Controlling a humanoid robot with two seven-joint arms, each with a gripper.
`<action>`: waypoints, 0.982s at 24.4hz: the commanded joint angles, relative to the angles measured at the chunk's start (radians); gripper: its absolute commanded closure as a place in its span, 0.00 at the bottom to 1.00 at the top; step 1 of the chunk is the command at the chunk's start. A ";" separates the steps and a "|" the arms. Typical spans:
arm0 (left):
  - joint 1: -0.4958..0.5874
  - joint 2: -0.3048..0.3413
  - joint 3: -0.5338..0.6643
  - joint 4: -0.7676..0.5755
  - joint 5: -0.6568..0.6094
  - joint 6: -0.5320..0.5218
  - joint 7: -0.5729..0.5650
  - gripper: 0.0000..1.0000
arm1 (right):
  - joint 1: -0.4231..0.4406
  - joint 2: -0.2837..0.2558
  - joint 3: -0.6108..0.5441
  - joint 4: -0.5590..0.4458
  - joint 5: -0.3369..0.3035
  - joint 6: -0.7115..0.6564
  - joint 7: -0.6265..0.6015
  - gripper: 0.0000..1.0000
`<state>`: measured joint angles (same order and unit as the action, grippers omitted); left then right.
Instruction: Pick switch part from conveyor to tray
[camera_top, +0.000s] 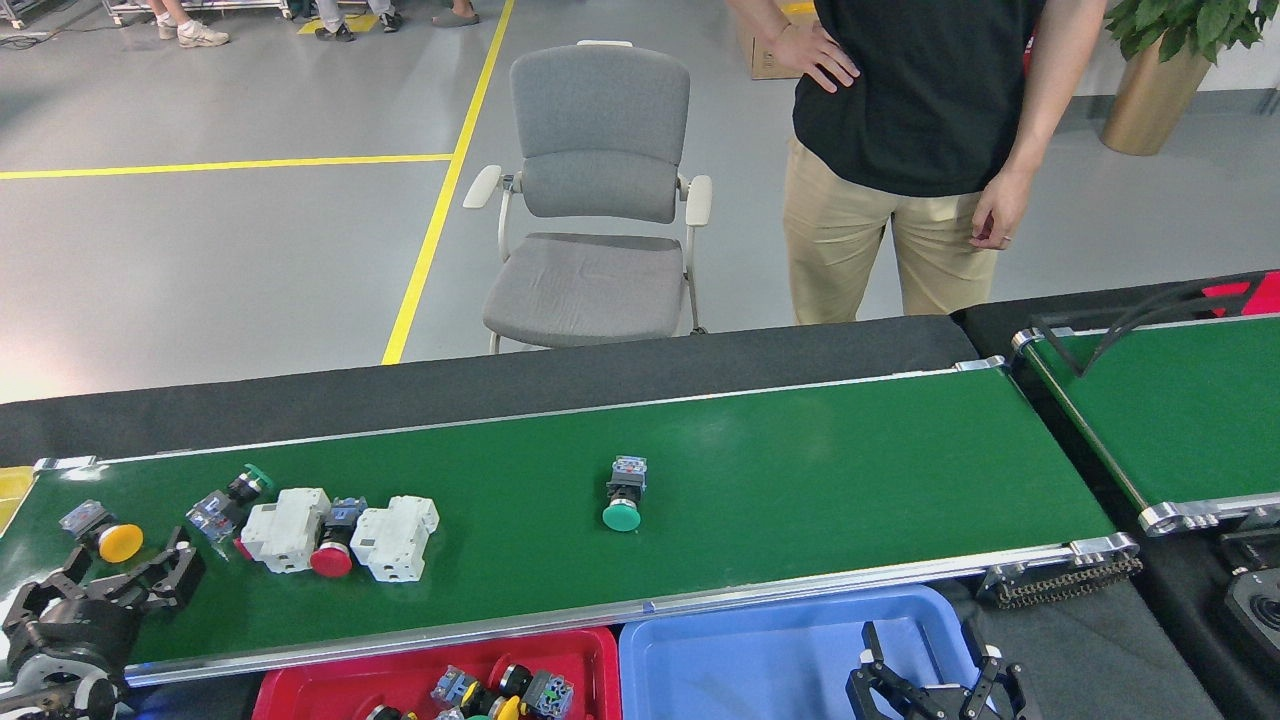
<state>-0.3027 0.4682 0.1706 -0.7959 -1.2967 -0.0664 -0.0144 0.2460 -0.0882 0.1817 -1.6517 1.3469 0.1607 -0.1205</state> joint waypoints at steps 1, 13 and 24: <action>-0.033 0.024 -0.013 0.043 -0.003 0.085 0.016 0.01 | -0.024 -0.004 -0.002 0.001 -0.002 -0.029 -0.005 0.00; -0.085 0.044 -0.048 0.181 0.027 0.192 0.100 0.77 | -0.054 0.004 0.004 0.046 -0.002 -0.076 -0.005 0.00; 0.148 -0.042 -0.049 -0.378 0.031 -0.104 0.090 0.81 | -0.044 -0.010 -0.123 0.023 -0.060 -0.082 -0.005 0.00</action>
<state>-0.1656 0.4229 0.1179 -1.1036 -1.2665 -0.1150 0.0769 0.2051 -0.0891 0.0710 -1.6125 1.2994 0.0878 -0.1216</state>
